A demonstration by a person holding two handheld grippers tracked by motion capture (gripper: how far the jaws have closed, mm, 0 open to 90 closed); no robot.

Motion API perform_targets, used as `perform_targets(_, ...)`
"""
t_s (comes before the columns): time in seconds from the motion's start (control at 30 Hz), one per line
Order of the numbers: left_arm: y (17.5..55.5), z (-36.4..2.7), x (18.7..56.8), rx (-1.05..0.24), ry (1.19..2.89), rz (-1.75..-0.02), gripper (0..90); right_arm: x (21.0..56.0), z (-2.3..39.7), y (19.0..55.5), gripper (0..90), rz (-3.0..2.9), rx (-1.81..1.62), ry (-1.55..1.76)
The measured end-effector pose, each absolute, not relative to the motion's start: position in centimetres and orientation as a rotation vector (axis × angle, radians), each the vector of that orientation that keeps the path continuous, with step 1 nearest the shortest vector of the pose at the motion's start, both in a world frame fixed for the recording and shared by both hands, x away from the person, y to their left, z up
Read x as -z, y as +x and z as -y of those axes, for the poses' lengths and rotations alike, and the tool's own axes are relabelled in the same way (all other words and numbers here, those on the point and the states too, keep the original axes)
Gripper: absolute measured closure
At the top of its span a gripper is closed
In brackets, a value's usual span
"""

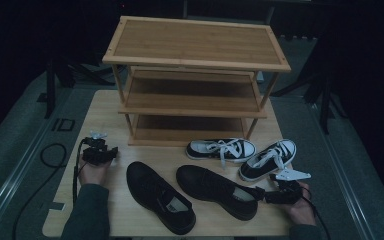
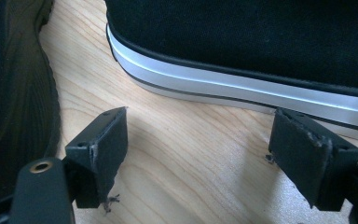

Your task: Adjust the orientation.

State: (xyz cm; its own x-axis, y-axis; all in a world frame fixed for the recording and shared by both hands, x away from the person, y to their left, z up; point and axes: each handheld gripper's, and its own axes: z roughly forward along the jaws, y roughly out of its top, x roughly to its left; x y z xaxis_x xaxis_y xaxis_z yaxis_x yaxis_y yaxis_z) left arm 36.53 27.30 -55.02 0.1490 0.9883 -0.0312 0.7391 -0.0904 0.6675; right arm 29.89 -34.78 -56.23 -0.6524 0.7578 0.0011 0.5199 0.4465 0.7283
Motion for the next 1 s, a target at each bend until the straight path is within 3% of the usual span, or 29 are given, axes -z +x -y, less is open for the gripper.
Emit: perform_targets(1.0,34.6,-25.9,49.8,-0.454,1.999,-1.481,60.1,56.2,34.7,29.9,19.3,-2.370,-1.023,1.100)
